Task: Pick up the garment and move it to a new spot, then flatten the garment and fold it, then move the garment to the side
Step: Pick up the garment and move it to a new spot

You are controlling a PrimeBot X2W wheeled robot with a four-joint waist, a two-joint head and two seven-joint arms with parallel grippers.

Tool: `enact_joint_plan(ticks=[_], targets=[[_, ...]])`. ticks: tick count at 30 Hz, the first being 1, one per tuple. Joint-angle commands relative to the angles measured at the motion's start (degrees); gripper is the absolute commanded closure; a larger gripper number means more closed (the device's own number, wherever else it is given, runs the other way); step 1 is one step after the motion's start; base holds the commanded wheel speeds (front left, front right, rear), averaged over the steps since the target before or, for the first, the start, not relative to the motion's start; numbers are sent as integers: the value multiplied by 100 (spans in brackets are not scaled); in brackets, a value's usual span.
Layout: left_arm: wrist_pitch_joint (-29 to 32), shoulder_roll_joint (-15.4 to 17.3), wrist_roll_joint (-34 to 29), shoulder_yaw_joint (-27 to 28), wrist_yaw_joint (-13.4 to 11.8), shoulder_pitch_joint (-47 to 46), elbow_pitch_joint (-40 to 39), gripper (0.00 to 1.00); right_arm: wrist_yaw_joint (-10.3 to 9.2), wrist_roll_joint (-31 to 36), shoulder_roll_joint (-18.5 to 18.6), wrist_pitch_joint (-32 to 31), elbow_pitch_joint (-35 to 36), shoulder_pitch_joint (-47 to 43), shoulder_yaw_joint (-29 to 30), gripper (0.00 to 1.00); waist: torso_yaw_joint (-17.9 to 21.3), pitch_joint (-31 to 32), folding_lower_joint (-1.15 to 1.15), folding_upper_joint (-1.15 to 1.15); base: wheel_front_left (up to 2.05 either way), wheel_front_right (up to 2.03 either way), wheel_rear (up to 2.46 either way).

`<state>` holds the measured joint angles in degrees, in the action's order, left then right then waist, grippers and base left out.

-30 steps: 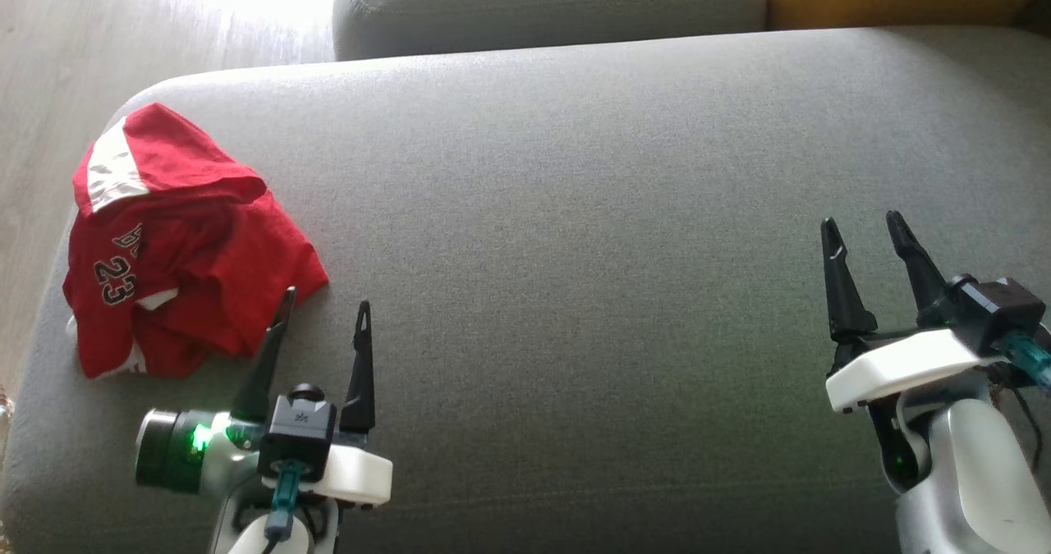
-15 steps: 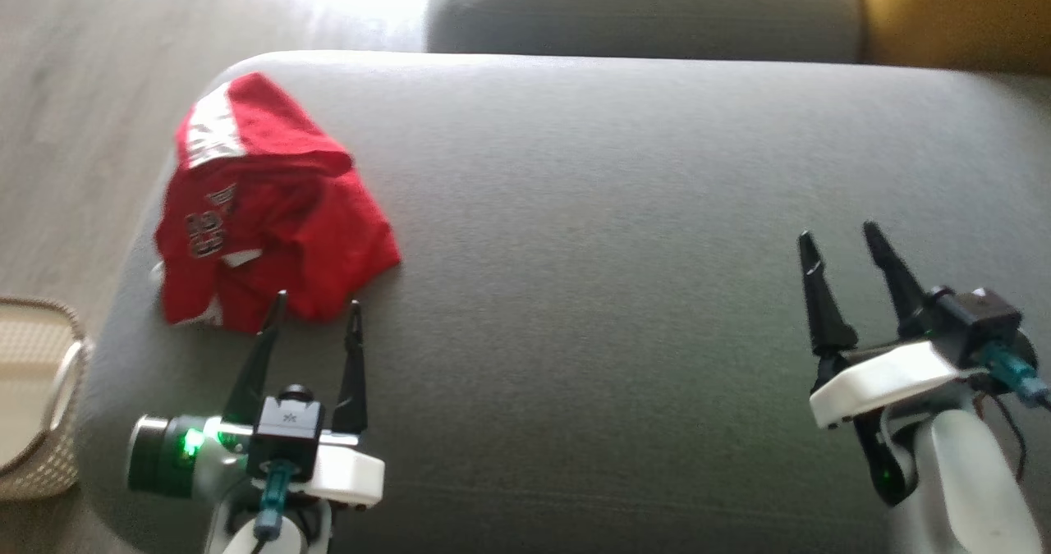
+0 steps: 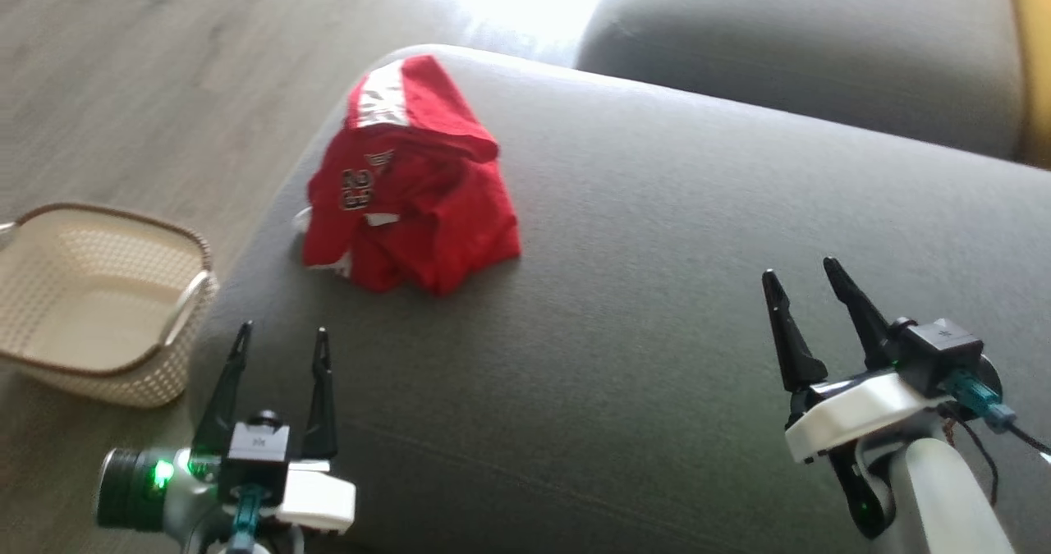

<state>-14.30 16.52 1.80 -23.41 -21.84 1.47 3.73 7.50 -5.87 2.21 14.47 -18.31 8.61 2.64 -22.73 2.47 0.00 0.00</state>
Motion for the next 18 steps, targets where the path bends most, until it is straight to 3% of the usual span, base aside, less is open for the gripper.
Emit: enact_joint_plan(ticks=[1,18], targets=[[-70,142,51,264,-13,-152,-202,0,-1,-56,66,52,208,155,-205,0,-243,74,0,0,0,0,0],[-70,106,28,541,-136,81,-436,0,-1,-61,66,52,120,342,-489,0,-404,-120,0,0,0,0,0]])
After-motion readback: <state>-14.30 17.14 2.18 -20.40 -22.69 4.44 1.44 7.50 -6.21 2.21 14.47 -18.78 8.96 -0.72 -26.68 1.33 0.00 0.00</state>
